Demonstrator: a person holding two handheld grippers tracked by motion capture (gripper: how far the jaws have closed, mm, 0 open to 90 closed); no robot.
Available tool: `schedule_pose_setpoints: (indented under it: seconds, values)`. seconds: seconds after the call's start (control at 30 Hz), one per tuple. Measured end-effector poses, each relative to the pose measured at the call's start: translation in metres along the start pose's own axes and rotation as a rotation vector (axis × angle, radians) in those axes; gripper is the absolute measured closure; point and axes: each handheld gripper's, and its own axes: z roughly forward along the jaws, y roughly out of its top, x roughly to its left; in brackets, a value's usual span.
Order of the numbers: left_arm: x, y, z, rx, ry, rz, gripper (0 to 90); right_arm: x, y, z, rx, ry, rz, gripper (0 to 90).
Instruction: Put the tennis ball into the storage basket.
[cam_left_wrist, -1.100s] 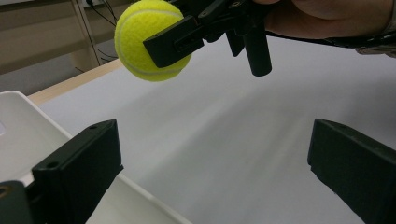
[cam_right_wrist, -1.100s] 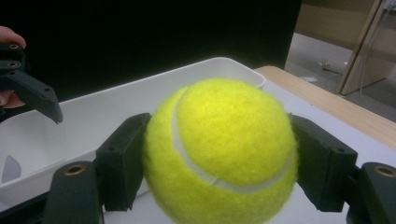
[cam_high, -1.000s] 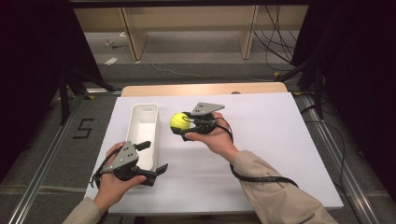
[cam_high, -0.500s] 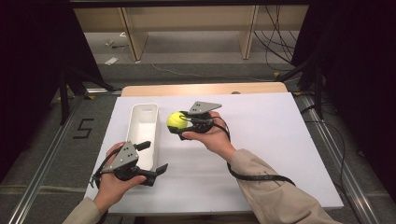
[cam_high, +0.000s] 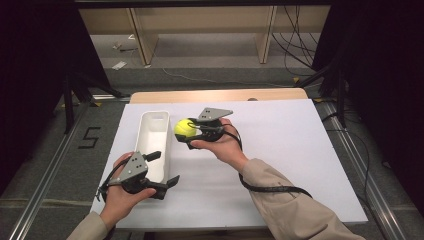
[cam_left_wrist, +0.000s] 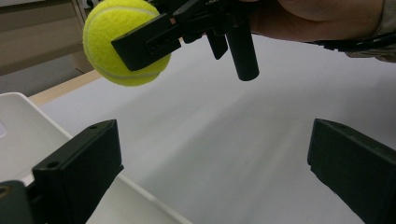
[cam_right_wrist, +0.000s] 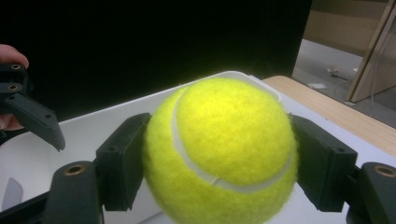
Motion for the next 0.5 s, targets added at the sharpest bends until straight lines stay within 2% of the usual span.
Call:
schedule_pose_setpoints:
  seconds: [0.5]
  values:
    - [-0.0004, 0.0, 0.0002, 0.001, 0.0, -0.001, 2.6, 0.0003, 0.0026, 0.0055, 0.003, 0.004, 0.002, 27.3]
